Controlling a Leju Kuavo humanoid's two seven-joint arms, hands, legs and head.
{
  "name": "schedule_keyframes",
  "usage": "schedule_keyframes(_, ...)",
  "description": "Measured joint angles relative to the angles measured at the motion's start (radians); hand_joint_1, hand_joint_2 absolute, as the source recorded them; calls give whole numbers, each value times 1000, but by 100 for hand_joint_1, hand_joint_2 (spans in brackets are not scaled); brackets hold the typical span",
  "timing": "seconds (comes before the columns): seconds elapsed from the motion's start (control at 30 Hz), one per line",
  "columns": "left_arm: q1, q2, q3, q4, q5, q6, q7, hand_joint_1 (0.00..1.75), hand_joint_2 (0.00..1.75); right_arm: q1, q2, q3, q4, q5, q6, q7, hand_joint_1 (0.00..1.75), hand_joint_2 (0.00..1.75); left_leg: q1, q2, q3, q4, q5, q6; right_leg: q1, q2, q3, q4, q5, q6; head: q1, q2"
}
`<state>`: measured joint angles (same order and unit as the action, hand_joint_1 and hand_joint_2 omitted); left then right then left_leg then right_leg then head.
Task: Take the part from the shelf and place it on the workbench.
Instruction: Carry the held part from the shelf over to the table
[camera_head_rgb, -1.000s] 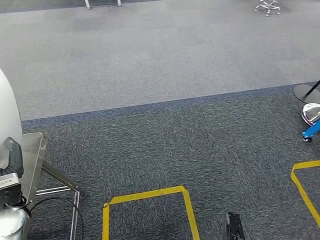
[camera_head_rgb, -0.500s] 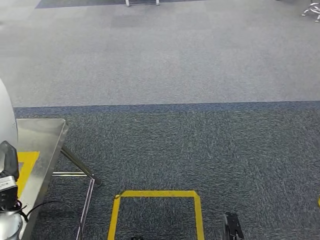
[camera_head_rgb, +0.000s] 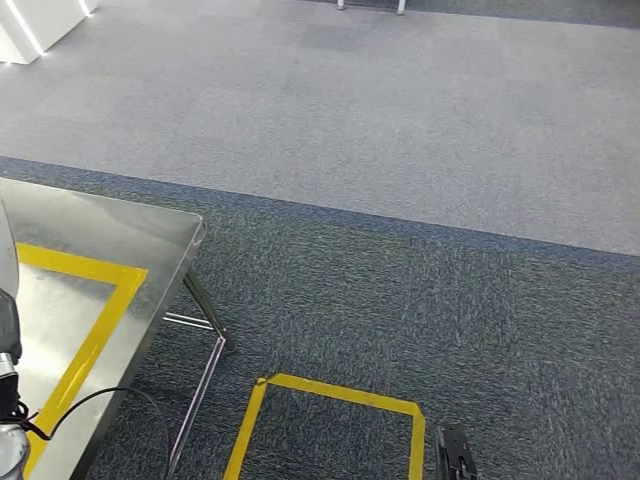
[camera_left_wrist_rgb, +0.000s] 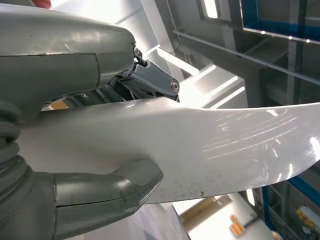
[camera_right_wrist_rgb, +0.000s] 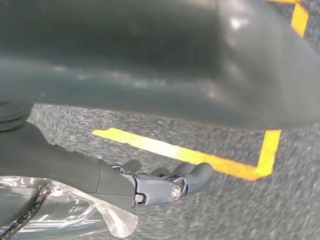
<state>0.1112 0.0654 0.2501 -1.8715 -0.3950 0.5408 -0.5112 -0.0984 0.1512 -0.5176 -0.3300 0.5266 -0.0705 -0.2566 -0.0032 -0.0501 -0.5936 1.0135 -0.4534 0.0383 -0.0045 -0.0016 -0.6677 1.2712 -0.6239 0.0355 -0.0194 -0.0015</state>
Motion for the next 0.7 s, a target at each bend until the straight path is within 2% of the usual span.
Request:
schedule_keyframes(0.03, 1, 1, 4, 0, -1, -1, 0, 175, 175, -1, 0, 3, 0, 0, 1, 0, 0, 0, 1, -15, 1, 2, -1, -2, -3, 6, 17, -48, 39, 1, 0, 0)
schedule_keyframes(0.07, 1, 2, 8, 0, -3, -2, 0, 175, 175, -3, 0, 6, 0, -1, 2, 0, 0, 0, 3, -28, 0, 4, -2, -5, -7, 25, 43, -112, 76, 2, 0, 0)
schedule_keyframes(0.1, 0, 4, 10, 0, -6, -2, -1, 175, 175, -4, 0, 9, 0, -3, 3, -1, 0, 0, 3, -42, -2, 10, -4, -10, -12, 51, 69, -173, 101, 3, 0, 0)
schedule_keyframes(0.13, 0, 4, 13, 0, -10, -2, -3, 175, 175, -4, 1, 11, 0, -5, 5, -3, 0, 0, 4, -55, -7, 14, -4, -16, -15, 72, 91, -217, 113, 2, 0, 0)
schedule_keyframes(0.17, -1, 4, 14, 0, -14, -2, -6, 175, 175, -3, 1, 13, 1, -8, 7, -6, 0, 0, 6, -67, -13, 17, -3, -23, -16, 86, 103, -237, 111, -1, -1, 0)
schedule_keyframes(0.2, -1, 4, 16, 0, -20, -2, -8, 175, 175, -1, 1, 15, 2, -11, 8, -9, 0, 0, 7, -80, -18, 17, 1, -30, -14, 83, 109, -244, 107, -5, -1, 0)
schedule_keyframes(0.23, 0, 4, 18, 0, -26, -2, -11, 175, 175, 0, 2, 17, 2, -14, 7, -12, 0, 0, 10, -91, -23, 16, 4, -36, -14, 71, 111, -245, 108, -11, -1, 0)
schedule_keyframes(0.27, 1, 4, 19, 0, -33, -2, -13, 175, 175, 0, 2, 18, 3, -18, 6, -16, 0, 0, 10, -82, -27, 19, 3, -42, -14, 59, 113, -248, 110, -17, -2, 0)
schedule_keyframes(0.33, -5, 4, 19, 0, -50, -1, -13, 175, 175, -1, 2, 20, 3, -26, 2, -20, 0, 0, 7, -29, -49, 67, -28, -50, -14, 33, 116, -253, 112, -27, -7, 0)
schedule_keyframes(0.37, -9, 2, 18, 0, -61, -1, -10, 175, 175, 0, 1, 20, 3, -31, -1, -22, 0, 0, 6, 6, -72, 120, -57, -54, -12, 19, 118, -254, 111, -31, -9, 0)
schedule_keyframes(0.4, -14, 1, 15, 0, -72, 0, -6, 175, 175, 3, 1, 19, 4, -35, -3, -23, 0, 0, 7, 27, -101, 184, -87, -57, -9, 3, 119, -254, 109, -35, -10, 0)
schedule_keyframes(0.43, -16, -1, 11, 0, -85, 2, 0, 175, 175, 7, 1, 19, 4, -40, -5, -24, 0, 0, 8, 36, -127, 242, -108, -58, -7, -13, 120, -254, 107, -38, -10, 0)
schedule_keyframes(0.47, -17, -4, 6, 0, -98, 6, 5, 175, 175, 10, 1, 19, 4, -44, -7, -24, 0, 0, 9, 40, -141, 277, -114, -59, -6, -28, 121, -254, 105, -39, -10, 0)
schedule_keyframes(0.5, -17, -6, 0, 0, -110, 10, 10, 175, 175, 12, 1, 19, 4, -47, -7, -25, 0, 0, 9, 43, -138, 275, -102, -58, -4, -43, 123, -254, 103, -40, -10, 0)
schedule_keyframes(0.53, -20, -8, -6, 0, -121, 14, 14, 175, 175, 13, 1, 18, 4, -49, -6, -25, 0, 0, 8, 49, -118, 238, -75, -55, -3, -56, 126, -254, 100, -40, -11, 0)
schedule_keyframes(0.57, -24, -10, -14, 0, -132, 19, 18, 175, 175, 12, 1, 18, 4, -49, -2, -25, 0, 0, 6, 62, -84, 176, -42, -50, -1, -69, 129, -254, 97, -39, -10, 0)
schedule_keyframes(0.6, -31, -11, -22, 0, -142, 24, 23, 175, 175, 11, -2, 19, 4, -49, 5, -25, 0, 0, 0, 87, -51, 114, -19, -42, 2, -81, 133, -254, 94, -38, -10, 0)
schedule_keyframes(0.67, -46, -14, -41, 0, -161, 34, 31, 175, 175, 9, -12, 20, 4, -46, 24, -25, 0, 0, -13, 126, -13, 35, -7, -27, 8, -105, 136, -254, 89, -31, -9, 0)
schedule_keyframes(0.7, -51, -15, -50, 0, -167, 39, 35, 175, 175, 9, -20, 20, 5, -46, 32, -25, 0, 0, -18, 131, -11, 25, -12, -23, 10, -118, 137, -255, 87, -27, -8, 0)
